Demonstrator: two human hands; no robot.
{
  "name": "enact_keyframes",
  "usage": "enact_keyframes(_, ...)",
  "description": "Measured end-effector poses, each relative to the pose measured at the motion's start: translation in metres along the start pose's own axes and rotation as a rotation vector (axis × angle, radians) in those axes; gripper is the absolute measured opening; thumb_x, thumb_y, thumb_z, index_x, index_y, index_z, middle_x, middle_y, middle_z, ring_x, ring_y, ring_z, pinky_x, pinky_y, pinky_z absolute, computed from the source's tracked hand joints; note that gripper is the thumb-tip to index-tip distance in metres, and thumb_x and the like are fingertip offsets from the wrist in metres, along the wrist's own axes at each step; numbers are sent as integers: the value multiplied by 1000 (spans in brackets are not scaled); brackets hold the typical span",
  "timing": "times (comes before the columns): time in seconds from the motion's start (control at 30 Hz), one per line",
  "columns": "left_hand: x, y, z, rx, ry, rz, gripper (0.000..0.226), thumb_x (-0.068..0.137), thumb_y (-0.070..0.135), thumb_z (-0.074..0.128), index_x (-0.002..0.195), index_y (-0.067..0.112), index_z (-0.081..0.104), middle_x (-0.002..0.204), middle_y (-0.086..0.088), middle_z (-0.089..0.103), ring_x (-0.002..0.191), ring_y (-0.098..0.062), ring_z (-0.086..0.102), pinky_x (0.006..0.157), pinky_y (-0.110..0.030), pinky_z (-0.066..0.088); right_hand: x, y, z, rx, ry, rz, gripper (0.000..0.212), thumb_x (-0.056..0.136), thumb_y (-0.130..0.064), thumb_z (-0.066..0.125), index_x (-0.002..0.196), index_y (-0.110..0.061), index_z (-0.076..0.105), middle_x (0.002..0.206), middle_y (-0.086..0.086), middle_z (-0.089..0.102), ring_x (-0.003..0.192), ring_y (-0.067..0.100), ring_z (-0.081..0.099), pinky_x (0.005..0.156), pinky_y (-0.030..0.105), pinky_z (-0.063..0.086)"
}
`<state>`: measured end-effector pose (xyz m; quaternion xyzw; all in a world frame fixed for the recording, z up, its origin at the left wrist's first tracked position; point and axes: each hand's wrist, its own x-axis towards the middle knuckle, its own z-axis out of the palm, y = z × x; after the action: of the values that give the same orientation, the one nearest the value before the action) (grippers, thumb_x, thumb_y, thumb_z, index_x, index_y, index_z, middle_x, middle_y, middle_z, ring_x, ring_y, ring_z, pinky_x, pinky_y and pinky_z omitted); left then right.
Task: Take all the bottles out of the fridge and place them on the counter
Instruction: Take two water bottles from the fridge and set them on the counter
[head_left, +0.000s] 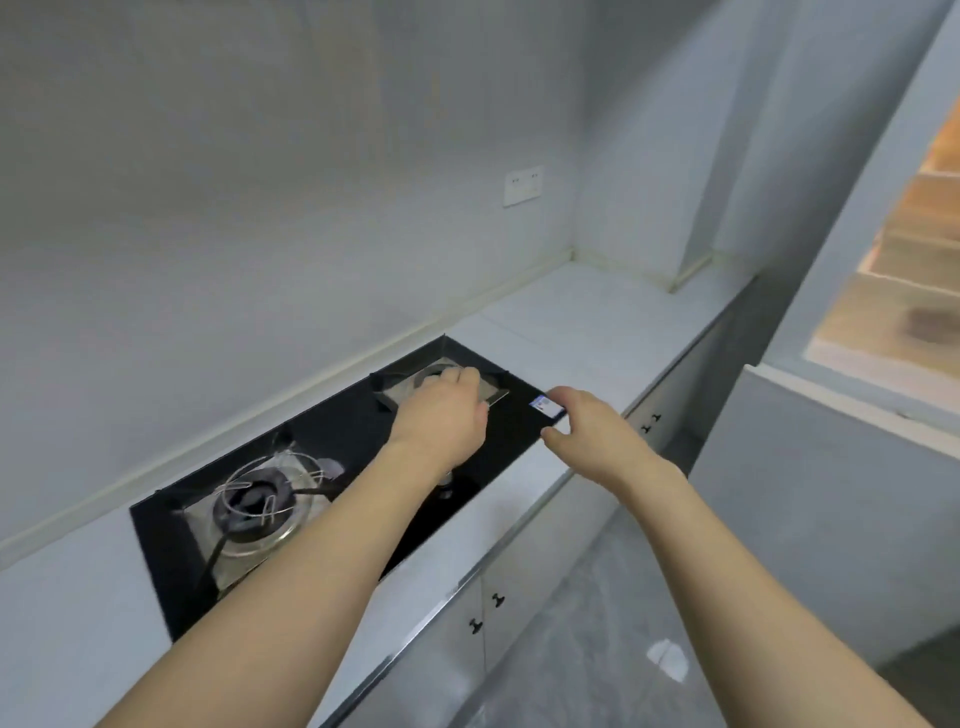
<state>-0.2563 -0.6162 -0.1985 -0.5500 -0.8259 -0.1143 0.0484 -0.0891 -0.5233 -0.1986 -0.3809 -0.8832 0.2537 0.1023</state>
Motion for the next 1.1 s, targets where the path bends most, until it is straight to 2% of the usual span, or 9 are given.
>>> enact_keyframes(0.07, 18, 38, 5, -13, -3, 75, 30, 99, 32, 41, 119, 10, 49, 121, -11, 54, 108, -31, 53, 81, -41, 48, -9, 30, -21, 3, 41, 61, 49, 93, -22, 51, 140, -13, 43, 141, 8, 49, 126, 23, 47, 99, 29, 38)
enact_keyframes(0.17, 42, 86, 13, -15, -30, 164, 32, 99, 30, 41, 121, 8, 47, 123, -13, 53, 108, -33, 52, 84, -40, 47, -22, 69, -48, 16, 90, 148, 55, 92, -23, 50, 144, -15, 39, 142, 7, 48, 127, 22, 48, 101, 31, 39)
enact_keyframes(0.4, 85, 181, 35, -20, -20, 370, 35, 100, 30, 40, 126, 9, 46, 125, -10, 52, 108, -30, 51, 75, -35, 40, -47, 147, -94, 18, 208, 311, 55, 95, -23, 51, 146, -11, 36, 148, 8, 42, 135, 22, 40, 106, 29, 32)
enact_keyframes(0.53, 113, 224, 54, -57, -31, 478, 34, 99, 29, 41, 125, 9, 48, 123, -11, 54, 105, -30, 52, 76, -35, 41, -50, 185, -109, 31, 251, 406, 52, 96, -23, 51, 145, -12, 36, 147, 8, 42, 134, 22, 39, 105, 29, 32)
enact_keyframes(0.63, 134, 242, 69, -71, -52, 521, 34, 98, 31, 43, 123, 9, 48, 121, -12, 54, 104, -32, 53, 77, -38, 45, -44, 204, -113, 42, 278, 439, 47, 96, -21, 51, 141, -12, 40, 144, 8, 45, 132, 23, 41, 102, 28, 33)
enact_keyframes(0.73, 161, 258, 85, -83, -63, 557, 31, 97, 30, 43, 118, 8, 50, 118, -13, 55, 102, -33, 53, 76, -39, 45, -30, 226, -115, 54, 287, 490, 53, 96, -25, 51, 146, -14, 35, 149, 6, 40, 136, 22, 37, 107, 30, 31)
enact_keyframes(1.1, 295, 318, 114, -193, -124, 624, 34, 99, 30, 42, 124, 8, 48, 125, -11, 54, 107, -29, 52, 79, -37, 46, 60, 301, -173, 44, 345, 622, 55, 95, -25, 50, 147, -15, 35, 150, 2, 39, 137, 20, 36, 109, 32, 30)
